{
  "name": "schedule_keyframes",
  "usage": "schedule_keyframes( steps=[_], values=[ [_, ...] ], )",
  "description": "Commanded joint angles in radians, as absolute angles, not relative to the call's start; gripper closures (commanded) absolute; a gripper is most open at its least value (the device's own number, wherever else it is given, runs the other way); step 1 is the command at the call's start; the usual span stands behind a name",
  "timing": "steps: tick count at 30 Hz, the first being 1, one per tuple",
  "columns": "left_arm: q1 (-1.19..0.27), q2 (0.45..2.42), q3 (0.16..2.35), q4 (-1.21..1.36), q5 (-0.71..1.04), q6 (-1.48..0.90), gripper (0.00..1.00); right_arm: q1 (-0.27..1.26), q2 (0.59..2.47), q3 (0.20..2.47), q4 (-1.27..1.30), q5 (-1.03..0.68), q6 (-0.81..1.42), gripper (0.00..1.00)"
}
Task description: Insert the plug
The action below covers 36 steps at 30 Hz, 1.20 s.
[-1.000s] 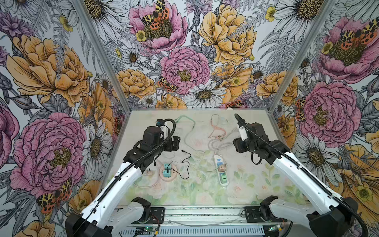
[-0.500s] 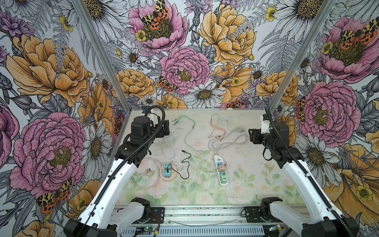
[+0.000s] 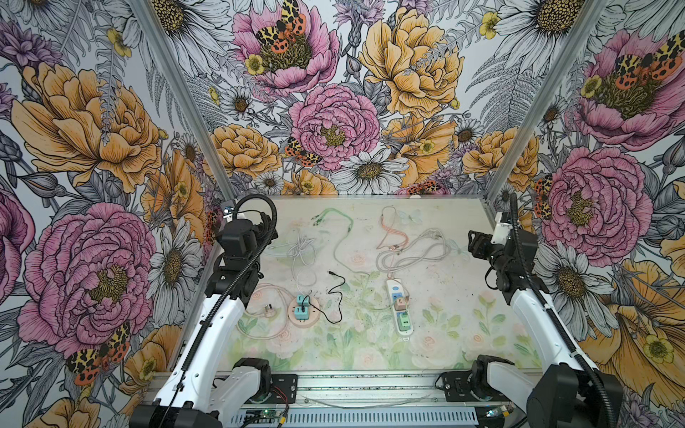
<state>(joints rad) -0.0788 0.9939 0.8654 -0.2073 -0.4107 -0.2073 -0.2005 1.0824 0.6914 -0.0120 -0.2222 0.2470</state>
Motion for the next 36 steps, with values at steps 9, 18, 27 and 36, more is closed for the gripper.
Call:
schedule_keyframes(
  steps=[9, 18, 27, 36],
  values=[
    [-0.017, 1.111, 0.714, 0.049, -0.451, -0.16, 0.01, -0.201, 1.156, 0.468, 0.44, -0.209, 0.199, 0.35],
    [-0.014, 1.144, 0.518, 0.339, -0.467, -0.066, 0.01, -0.201, 1.291, 0.462, 0.519, -0.239, 0.215, 0.35],
    [-0.023, 1.29, 0.419, 0.638, -0.418, -0.064, 0.01, -0.201, 1.385, 0.447, 0.619, -0.273, 0.203, 0.3],
    [-0.069, 1.428, 0.36, 0.88, -0.397, 0.005, 0.01, -0.2, 1.447, 0.455, 0.696, -0.281, 0.186, 0.0]
  ],
)
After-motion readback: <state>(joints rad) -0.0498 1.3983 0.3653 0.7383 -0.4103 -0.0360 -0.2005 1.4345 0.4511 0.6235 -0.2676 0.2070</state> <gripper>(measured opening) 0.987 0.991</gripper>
